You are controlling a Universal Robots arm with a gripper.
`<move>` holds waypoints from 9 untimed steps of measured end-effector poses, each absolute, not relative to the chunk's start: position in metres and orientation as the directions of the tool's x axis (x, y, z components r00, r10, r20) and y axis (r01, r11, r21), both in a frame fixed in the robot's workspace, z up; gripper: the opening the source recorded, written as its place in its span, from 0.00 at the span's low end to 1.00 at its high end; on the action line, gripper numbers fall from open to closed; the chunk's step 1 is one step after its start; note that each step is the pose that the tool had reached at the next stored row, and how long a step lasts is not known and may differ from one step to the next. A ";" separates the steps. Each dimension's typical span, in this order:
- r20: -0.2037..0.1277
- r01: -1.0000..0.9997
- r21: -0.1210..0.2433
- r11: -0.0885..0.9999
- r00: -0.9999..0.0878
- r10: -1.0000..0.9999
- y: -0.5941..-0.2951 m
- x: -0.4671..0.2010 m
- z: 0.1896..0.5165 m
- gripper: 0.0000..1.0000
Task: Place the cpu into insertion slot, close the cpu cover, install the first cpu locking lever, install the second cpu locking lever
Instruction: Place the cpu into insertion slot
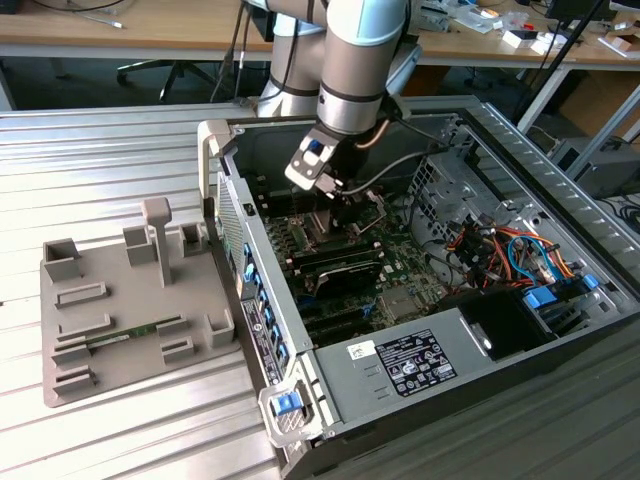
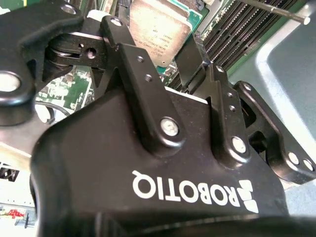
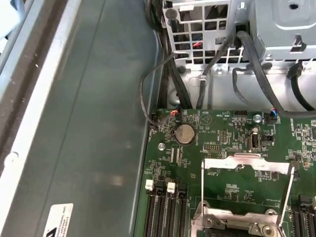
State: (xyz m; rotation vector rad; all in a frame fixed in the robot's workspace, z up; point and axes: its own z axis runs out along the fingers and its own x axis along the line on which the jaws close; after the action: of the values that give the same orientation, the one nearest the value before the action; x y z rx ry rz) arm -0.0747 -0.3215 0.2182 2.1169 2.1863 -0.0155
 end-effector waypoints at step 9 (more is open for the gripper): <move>-0.078 0.998 0.061 0.032 -0.027 0.997 -0.321 -0.075 0.206 0.54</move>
State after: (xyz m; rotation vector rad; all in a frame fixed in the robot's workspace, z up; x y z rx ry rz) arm -0.0748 -0.3215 0.2058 2.1201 2.1833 -0.0158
